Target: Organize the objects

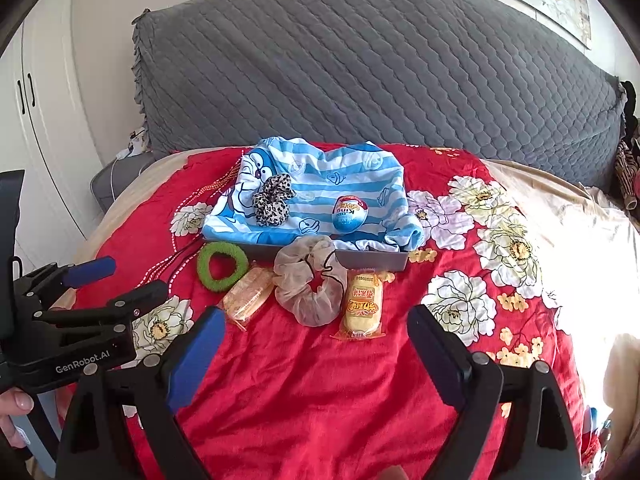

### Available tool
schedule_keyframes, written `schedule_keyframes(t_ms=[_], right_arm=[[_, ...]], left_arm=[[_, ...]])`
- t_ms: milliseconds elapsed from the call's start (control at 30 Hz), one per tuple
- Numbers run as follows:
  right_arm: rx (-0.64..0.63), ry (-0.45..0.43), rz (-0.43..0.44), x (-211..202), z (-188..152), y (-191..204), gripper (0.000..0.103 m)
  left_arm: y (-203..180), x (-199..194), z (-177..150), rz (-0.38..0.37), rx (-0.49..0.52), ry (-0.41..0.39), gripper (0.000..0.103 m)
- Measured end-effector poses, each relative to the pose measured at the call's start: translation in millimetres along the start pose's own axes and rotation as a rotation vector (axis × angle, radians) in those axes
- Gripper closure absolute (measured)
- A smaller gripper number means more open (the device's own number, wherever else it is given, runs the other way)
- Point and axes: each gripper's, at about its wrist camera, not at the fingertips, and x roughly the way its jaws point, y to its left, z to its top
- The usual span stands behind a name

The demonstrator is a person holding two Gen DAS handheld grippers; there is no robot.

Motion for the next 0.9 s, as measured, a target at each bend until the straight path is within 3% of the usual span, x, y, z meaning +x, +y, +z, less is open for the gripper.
schedule_keyframes(t_ms=[333,900], right_arm=[[-0.001,0.015,-0.002,-1,-6,5,0.003],[-0.003,0.042,-0.008,18,-15,8,0.002]], left_arm=[[3,-2,-7,-0.003,-0.002,0.01,0.019],[10,20,-21,-0.018,-0.013,0.046,0.013]])
